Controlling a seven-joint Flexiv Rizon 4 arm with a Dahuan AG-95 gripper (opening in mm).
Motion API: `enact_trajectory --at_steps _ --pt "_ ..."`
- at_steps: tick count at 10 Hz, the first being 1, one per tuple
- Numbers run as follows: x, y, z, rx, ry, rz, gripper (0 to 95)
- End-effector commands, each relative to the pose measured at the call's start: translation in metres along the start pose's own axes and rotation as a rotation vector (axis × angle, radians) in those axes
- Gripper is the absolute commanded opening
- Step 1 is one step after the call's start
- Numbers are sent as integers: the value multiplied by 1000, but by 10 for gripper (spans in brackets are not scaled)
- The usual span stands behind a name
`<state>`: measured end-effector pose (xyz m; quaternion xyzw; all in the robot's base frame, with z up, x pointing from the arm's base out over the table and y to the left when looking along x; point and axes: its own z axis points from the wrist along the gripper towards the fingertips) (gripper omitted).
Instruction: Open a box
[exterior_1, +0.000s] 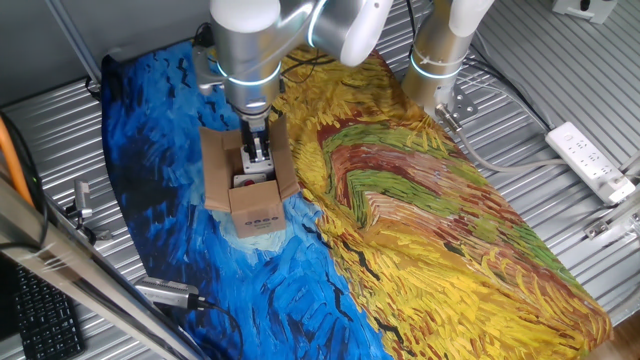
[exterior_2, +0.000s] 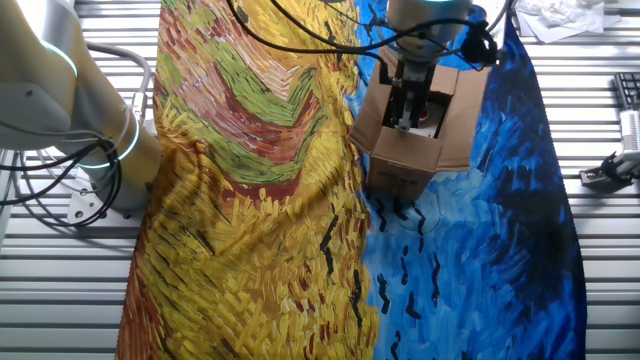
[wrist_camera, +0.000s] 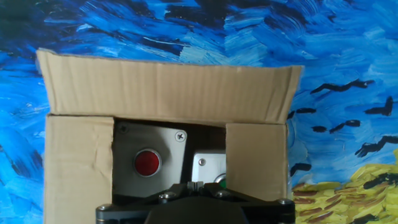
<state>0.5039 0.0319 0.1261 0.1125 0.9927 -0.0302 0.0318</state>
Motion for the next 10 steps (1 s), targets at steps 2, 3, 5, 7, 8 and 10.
enact_trajectory --at_steps 2,3,5,7,8,10 --pt "-2 -8 1 0 1 -20 0" --pt "-2 -9 1 1 1 -22 0" --pt "-3 -11 3 8 3 -28 0" --pt "-4 -13 4 15 7 -36 0" --pt "-4 -14 4 18 9 -43 0" --pt "-4 -15 3 23 11 -53 0"
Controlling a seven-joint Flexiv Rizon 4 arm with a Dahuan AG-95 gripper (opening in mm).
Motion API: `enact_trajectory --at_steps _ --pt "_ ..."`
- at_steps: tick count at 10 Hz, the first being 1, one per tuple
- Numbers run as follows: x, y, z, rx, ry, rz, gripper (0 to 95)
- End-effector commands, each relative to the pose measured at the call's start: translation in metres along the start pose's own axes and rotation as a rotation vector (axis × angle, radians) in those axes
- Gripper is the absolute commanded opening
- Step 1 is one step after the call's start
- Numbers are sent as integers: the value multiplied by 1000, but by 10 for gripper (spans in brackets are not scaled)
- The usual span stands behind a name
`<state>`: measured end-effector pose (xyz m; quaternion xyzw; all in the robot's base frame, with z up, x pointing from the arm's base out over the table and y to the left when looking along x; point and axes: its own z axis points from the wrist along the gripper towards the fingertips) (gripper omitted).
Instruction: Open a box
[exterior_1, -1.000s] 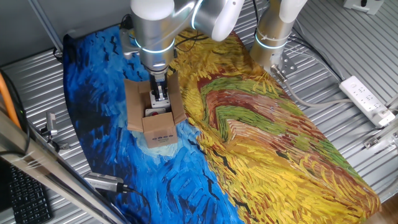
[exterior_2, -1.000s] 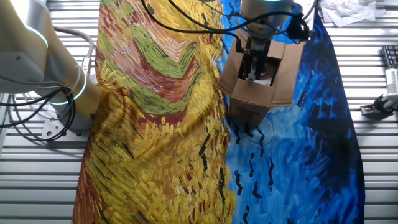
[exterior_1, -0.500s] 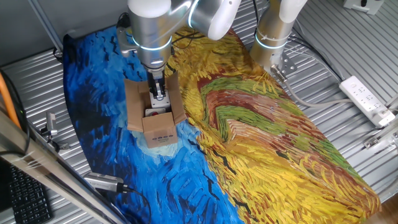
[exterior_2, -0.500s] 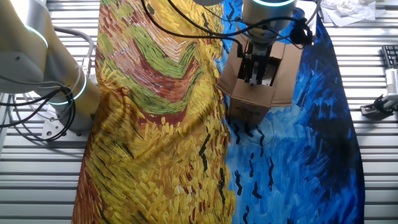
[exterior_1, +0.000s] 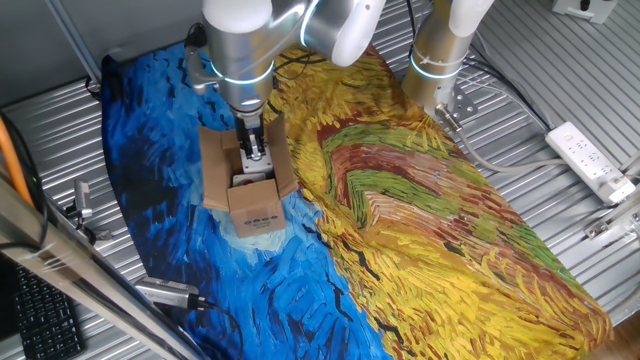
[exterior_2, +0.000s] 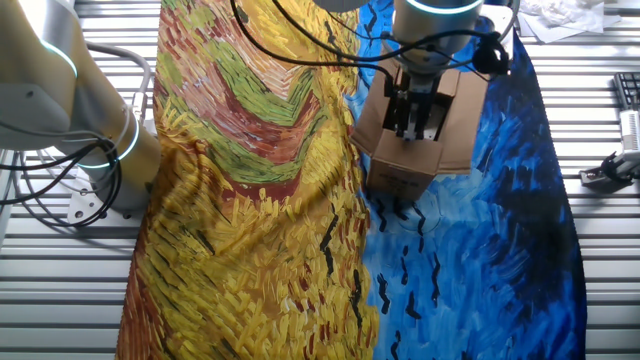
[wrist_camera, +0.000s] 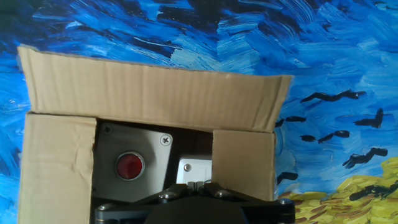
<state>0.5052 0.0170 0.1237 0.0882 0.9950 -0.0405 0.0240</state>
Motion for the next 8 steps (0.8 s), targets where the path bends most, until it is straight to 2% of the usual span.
enact_trajectory --at_steps 1,8 --pt "0 -1 -1 8 0 -10 0" --pt "1 -8 -11 25 20 -45 0"
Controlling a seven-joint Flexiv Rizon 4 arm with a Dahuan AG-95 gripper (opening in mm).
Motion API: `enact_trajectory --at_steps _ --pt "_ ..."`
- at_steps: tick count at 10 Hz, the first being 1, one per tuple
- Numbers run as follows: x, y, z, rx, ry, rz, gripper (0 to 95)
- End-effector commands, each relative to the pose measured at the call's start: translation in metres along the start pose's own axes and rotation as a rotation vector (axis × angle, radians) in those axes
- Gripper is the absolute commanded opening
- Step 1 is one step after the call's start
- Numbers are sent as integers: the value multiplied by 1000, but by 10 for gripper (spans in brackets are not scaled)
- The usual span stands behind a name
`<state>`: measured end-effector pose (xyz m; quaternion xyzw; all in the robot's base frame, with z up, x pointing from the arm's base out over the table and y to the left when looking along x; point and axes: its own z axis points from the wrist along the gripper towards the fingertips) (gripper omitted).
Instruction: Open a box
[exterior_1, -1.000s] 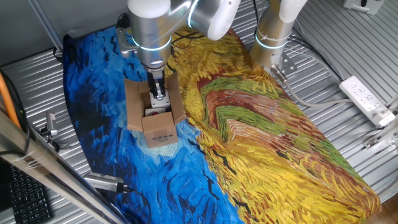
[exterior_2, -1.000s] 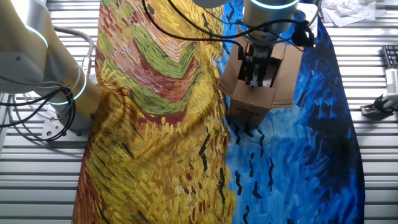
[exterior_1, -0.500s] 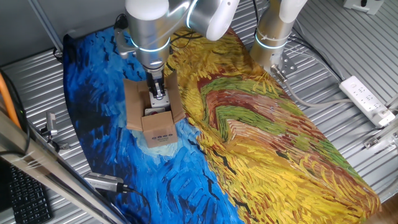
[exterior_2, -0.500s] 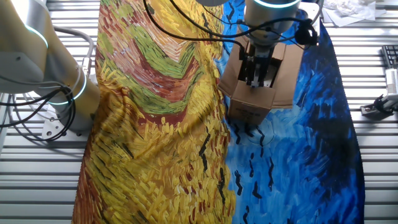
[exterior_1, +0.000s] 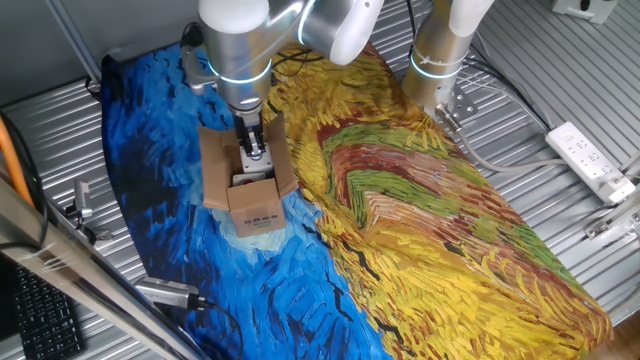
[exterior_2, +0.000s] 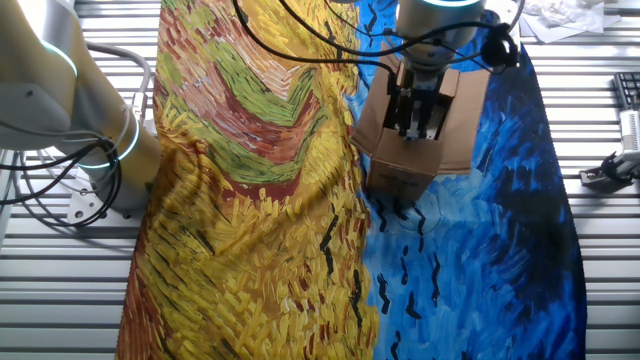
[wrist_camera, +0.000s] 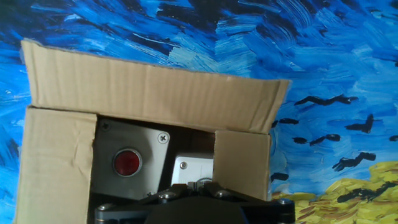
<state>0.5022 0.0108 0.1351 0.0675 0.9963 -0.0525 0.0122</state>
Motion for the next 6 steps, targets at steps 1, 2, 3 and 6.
enact_trajectory --at_steps 1,2,3,6 --pt "0 -1 -1 1 1 -3 0" --pt "0 -1 -2 0 3 -6 0" --pt "0 -2 -4 0 5 -9 0" --pt "1 -7 -8 0 9 -25 0"
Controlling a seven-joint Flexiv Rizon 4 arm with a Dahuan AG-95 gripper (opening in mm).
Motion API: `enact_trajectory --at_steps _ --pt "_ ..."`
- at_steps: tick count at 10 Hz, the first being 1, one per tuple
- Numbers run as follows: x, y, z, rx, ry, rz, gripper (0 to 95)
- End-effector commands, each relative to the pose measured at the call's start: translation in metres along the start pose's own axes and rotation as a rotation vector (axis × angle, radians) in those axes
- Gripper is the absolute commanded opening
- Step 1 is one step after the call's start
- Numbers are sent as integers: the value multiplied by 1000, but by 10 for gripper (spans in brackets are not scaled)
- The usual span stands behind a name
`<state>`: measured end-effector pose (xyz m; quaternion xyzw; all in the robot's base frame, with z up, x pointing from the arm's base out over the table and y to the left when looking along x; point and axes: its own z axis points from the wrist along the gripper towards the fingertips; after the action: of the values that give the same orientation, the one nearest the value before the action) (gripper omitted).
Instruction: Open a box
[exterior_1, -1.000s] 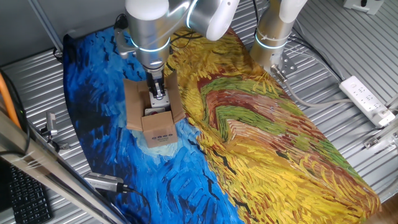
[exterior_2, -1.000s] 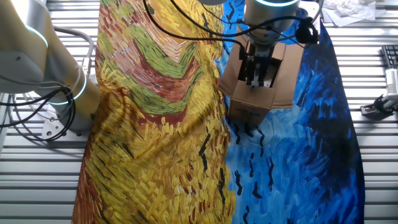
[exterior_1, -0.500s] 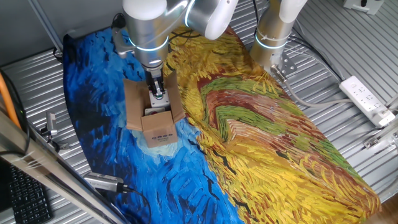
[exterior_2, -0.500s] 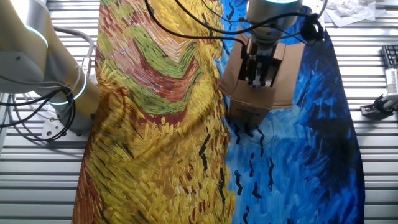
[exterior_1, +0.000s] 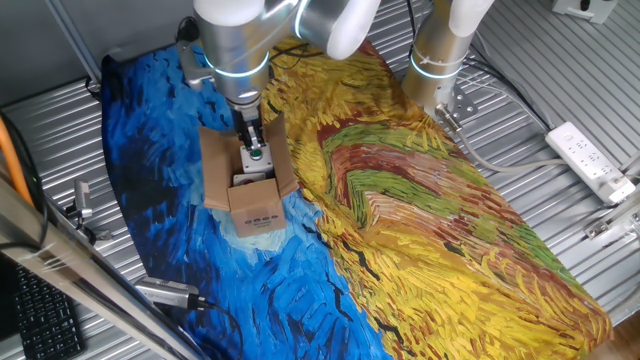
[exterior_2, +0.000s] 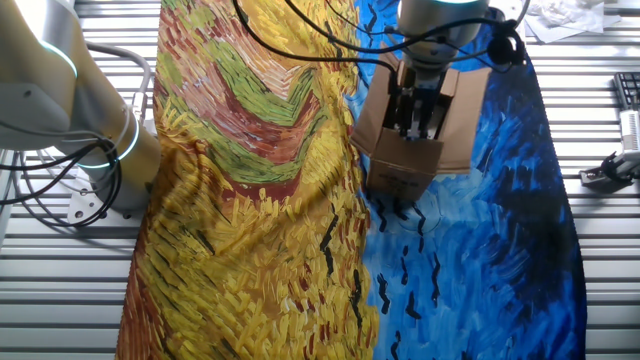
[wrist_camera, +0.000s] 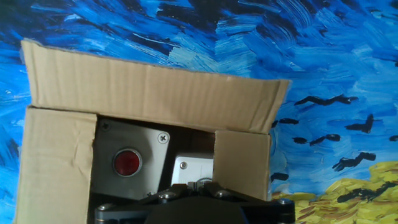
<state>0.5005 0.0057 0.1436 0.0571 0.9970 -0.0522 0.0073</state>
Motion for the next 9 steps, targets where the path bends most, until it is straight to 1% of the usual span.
enact_trajectory --at_steps 1,5,9 --pt "1 -3 -2 0 2 -9 0" --pt "5 -14 -15 -7 13 -33 0" --pt "8 -28 -23 -16 20 -59 0"
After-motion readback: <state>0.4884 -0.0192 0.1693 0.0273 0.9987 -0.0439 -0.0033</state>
